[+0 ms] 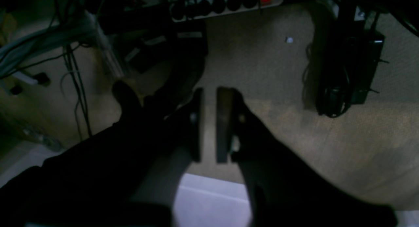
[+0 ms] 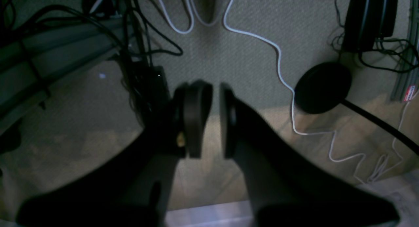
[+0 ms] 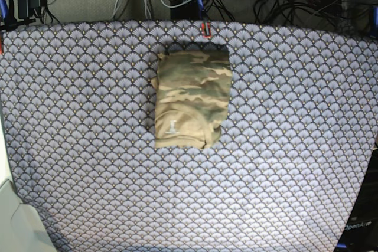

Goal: Fold the T-shirt properly

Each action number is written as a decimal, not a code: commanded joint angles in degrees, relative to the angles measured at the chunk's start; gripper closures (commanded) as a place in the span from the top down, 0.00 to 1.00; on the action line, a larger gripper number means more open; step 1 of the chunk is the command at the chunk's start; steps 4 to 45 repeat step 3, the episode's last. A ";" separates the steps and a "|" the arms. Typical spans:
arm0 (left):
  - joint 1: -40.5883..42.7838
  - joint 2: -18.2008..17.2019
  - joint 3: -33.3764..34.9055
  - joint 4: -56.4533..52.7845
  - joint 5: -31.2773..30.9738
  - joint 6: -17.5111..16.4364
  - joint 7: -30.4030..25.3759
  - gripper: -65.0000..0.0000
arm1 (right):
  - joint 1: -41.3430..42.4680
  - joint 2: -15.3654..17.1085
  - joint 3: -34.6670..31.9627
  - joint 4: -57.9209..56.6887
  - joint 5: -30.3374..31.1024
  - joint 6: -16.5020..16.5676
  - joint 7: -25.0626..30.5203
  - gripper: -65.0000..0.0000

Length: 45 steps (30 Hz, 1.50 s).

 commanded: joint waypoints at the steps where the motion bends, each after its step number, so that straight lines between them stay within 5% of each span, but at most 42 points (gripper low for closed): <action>1: 0.17 -0.04 -0.08 0.07 -0.03 0.40 -0.36 0.10 | -0.29 0.16 0.14 0.07 -0.06 -0.76 0.67 0.14; 45: 0.17 -0.04 -0.08 0.07 -0.12 0.49 -0.36 0.10 | -0.29 0.25 0.14 0.07 -0.06 -0.67 0.67 0.14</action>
